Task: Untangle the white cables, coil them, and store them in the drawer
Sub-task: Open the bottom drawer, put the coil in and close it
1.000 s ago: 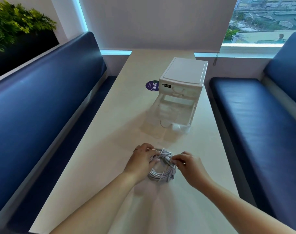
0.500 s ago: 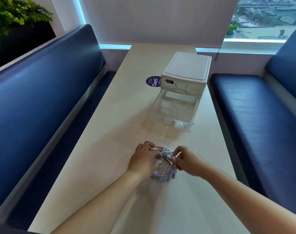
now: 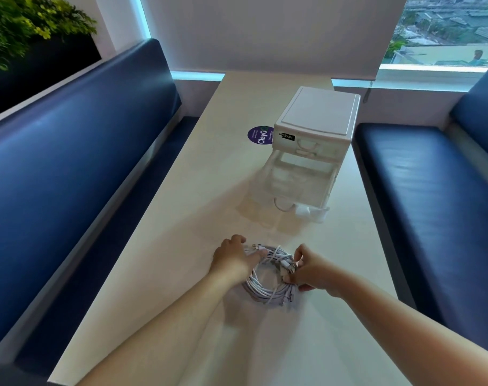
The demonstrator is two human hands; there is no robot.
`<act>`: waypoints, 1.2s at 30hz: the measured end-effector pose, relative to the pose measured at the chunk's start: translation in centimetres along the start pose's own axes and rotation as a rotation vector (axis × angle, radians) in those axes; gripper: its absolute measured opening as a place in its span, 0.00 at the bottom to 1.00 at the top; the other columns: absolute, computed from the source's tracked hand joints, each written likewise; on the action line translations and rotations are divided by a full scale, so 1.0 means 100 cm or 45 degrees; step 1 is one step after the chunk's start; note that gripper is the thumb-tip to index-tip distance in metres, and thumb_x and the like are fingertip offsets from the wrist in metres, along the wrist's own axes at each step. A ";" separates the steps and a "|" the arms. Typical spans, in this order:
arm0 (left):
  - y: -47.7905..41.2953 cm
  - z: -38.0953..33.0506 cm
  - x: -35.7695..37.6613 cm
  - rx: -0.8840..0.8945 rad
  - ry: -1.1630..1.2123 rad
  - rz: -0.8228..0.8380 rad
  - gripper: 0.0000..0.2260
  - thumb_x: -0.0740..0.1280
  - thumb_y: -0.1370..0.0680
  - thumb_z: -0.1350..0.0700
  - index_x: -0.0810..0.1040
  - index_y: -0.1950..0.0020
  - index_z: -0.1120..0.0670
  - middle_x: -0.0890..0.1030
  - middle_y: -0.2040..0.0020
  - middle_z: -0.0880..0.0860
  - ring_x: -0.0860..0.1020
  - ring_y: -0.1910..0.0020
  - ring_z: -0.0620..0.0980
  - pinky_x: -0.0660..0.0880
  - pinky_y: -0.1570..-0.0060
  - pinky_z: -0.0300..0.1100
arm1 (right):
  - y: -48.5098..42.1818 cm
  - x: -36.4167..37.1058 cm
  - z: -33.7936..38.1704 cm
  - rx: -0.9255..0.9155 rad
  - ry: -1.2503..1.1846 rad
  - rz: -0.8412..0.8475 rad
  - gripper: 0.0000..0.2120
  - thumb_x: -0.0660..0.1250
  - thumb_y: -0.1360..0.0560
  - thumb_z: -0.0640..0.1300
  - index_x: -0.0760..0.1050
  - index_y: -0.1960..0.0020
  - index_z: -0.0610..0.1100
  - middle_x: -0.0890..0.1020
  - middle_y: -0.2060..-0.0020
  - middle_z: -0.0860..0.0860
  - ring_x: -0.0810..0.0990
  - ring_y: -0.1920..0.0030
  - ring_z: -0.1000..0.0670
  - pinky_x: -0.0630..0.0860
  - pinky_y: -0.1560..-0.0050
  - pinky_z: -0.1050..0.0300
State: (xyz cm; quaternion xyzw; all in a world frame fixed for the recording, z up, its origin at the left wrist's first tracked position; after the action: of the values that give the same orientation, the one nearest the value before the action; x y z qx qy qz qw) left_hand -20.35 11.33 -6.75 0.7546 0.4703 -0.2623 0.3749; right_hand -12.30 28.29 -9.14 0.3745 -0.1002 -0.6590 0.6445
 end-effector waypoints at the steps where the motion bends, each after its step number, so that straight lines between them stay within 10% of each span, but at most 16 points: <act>1: 0.000 0.002 0.006 -0.059 0.048 0.070 0.34 0.68 0.27 0.34 0.68 0.29 0.54 0.71 0.33 0.56 0.73 0.35 0.56 0.70 0.37 0.45 | -0.001 0.000 -0.001 -0.001 -0.037 0.018 0.19 0.73 0.31 0.34 0.63 0.52 0.44 0.72 0.61 0.46 0.72 0.64 0.50 0.79 0.63 0.55; 9: 0.007 -0.012 0.027 -0.214 -0.109 0.147 0.47 0.71 0.40 0.27 0.64 0.28 0.49 0.64 0.32 0.54 0.65 0.29 0.57 0.67 0.33 0.50 | 0.001 0.003 0.007 -0.107 0.023 -0.003 0.26 0.77 0.36 0.36 0.59 0.55 0.45 0.71 0.64 0.47 0.70 0.69 0.51 0.73 0.71 0.58; 16: 0.004 -0.011 0.029 -0.202 -0.103 0.197 0.48 0.74 0.39 0.31 0.61 0.25 0.48 0.63 0.31 0.55 0.65 0.30 0.57 0.67 0.32 0.49 | 0.007 -0.004 0.003 -0.005 -0.222 0.131 0.19 0.70 0.27 0.38 0.65 0.41 0.43 0.72 0.57 0.45 0.75 0.65 0.50 0.81 0.55 0.49; 19: 0.004 -0.010 0.030 -0.160 -0.146 0.175 0.46 0.75 0.36 0.36 0.60 0.25 0.49 0.63 0.31 0.55 0.65 0.30 0.57 0.68 0.33 0.47 | 0.001 0.000 0.006 -0.073 0.028 0.045 0.21 0.70 0.25 0.43 0.66 0.37 0.42 0.72 0.56 0.47 0.75 0.64 0.50 0.79 0.61 0.54; 24: 0.006 -0.006 0.030 -0.134 -0.082 0.163 0.51 0.79 0.38 0.38 0.56 0.23 0.50 0.63 0.30 0.57 0.65 0.29 0.57 0.66 0.31 0.46 | -0.007 -0.003 0.005 -0.152 0.499 -0.113 0.25 0.69 0.26 0.50 0.68 0.33 0.45 0.72 0.44 0.45 0.74 0.44 0.45 0.73 0.43 0.52; 36: 0.024 -0.020 -0.004 0.082 0.349 0.050 0.52 0.82 0.40 0.42 0.58 0.24 0.49 0.73 0.32 0.48 0.73 0.35 0.48 0.71 0.40 0.39 | 0.036 0.001 0.049 -0.560 0.086 -0.150 0.15 0.60 0.21 0.45 0.66 0.36 0.55 0.76 0.44 0.50 0.75 0.42 0.49 0.72 0.40 0.49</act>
State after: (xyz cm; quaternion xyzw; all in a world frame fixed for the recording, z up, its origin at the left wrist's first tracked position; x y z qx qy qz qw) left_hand -18.26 12.14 -4.55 0.8041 0.4936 -0.1642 0.2877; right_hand -12.58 25.93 -3.57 0.2521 0.0897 -0.6884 0.6741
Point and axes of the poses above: each hand's wrist, its own y-axis away from the middle knuckle, its own x-axis out of the palm, z = x × y, the point moved 9 cm from there along -y, towards the middle knuckle
